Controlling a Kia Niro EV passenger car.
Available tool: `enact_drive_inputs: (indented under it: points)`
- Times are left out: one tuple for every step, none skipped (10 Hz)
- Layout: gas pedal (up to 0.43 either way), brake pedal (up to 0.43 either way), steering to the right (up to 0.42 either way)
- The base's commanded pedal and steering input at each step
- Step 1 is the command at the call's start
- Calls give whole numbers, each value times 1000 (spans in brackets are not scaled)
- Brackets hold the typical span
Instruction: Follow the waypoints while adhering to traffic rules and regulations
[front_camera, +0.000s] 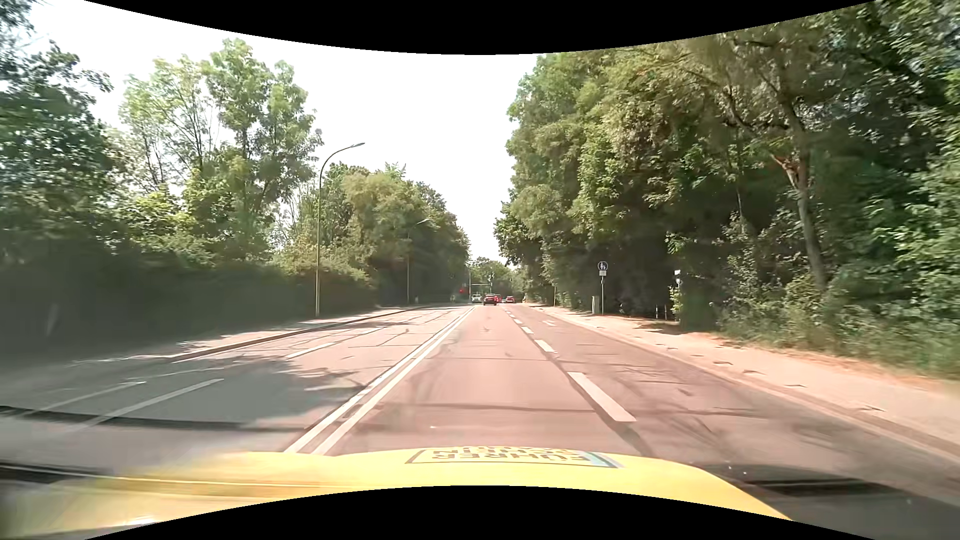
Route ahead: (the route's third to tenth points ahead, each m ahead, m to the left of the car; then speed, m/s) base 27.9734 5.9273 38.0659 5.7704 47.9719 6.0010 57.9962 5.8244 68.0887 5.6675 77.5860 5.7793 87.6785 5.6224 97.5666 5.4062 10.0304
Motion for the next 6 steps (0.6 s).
enact_drive_inputs:
  points:
    - [8, 0, 0]
    - [8, 0, 0]
    - [8, 0, 0]
    - [8, 0, 0]
    - [8, 0, 0]
    - [8, 0, 0]
